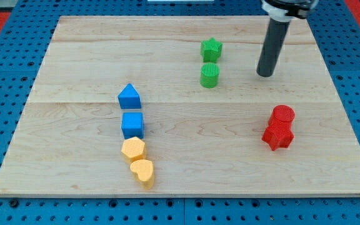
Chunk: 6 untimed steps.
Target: Move the green circle above the red circle
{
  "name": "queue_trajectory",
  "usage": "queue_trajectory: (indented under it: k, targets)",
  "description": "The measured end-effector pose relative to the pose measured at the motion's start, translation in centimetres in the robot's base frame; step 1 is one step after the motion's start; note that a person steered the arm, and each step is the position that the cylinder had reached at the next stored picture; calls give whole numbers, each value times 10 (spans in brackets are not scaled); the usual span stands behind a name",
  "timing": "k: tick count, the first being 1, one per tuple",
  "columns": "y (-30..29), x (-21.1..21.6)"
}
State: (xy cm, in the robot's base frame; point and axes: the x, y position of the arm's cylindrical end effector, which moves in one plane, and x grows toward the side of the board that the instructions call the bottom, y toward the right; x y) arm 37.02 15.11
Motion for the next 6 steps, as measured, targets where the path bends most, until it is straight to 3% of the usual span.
queue_trajectory:
  k: [1, 2, 3, 4, 6]
  targets:
    - [-80, -67]
    - [-153, -64]
    - [-129, -17]
    - [-76, 3]
    - [-56, 3]
